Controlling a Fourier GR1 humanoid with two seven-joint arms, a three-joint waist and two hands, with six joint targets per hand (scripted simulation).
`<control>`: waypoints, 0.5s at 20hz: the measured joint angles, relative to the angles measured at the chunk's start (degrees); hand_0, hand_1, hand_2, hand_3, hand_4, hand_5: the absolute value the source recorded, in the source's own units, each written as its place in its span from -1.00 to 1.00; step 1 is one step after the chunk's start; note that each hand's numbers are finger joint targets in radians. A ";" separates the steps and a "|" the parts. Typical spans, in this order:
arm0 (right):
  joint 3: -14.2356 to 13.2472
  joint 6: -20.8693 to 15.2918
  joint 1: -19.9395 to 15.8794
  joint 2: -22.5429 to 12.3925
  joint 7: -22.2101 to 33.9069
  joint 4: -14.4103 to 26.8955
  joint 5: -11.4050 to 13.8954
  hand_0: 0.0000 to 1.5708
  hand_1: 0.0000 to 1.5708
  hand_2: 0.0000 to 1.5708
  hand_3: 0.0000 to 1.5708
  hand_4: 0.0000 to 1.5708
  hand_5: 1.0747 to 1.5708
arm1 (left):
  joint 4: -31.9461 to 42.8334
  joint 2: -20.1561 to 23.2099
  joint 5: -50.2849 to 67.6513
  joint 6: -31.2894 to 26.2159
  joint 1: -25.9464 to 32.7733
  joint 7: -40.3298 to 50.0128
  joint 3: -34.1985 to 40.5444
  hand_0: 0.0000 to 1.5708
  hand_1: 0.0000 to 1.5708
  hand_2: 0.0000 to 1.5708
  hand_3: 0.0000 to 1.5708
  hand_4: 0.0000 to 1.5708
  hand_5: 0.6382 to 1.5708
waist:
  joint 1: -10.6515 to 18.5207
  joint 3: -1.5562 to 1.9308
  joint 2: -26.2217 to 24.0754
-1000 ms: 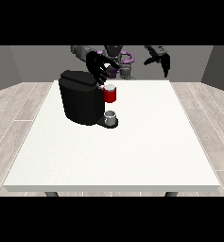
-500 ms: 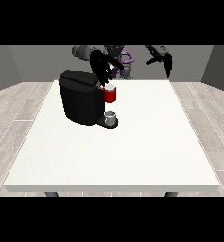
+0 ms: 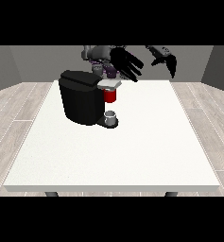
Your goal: Insert the coffee pod into the coffee machine and close the lid
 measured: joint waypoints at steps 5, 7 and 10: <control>1.60 -1.27 -4.88 4.07 -6.92 0.00 -0.75 -1.00 -1.00 -1.00 -1.00 -1.00 1.00 | -0.81 0.40 0.60 -0.93 -2.61 0.60 -0.07 -1.00 -1.00 -1.00 -1.00 -0.60 1.00 | 3.43 -1.30 3.11; 1.55 -1.56 -6.78 4.98 -8.67 1.60 -1.07 -1.00 -1.00 -1.00 -1.00 -0.93 1.00 | -1.37 0.56 1.03 -1.27 -3.47 1.39 0.03 -1.00 -1.00 -1.00 -1.00 -0.62 1.00 | 4.04 -1.49 3.93; 1.52 -0.99 -9.39 5.58 -11.01 4.24 -1.54 -1.00 -1.00 -1.00 -1.00 -0.87 1.00 | -1.79 0.86 1.44 -1.39 -4.13 1.99 0.40 -1.00 -1.00 -1.00 -1.00 -0.59 1.00 | 3.80 -1.66 4.77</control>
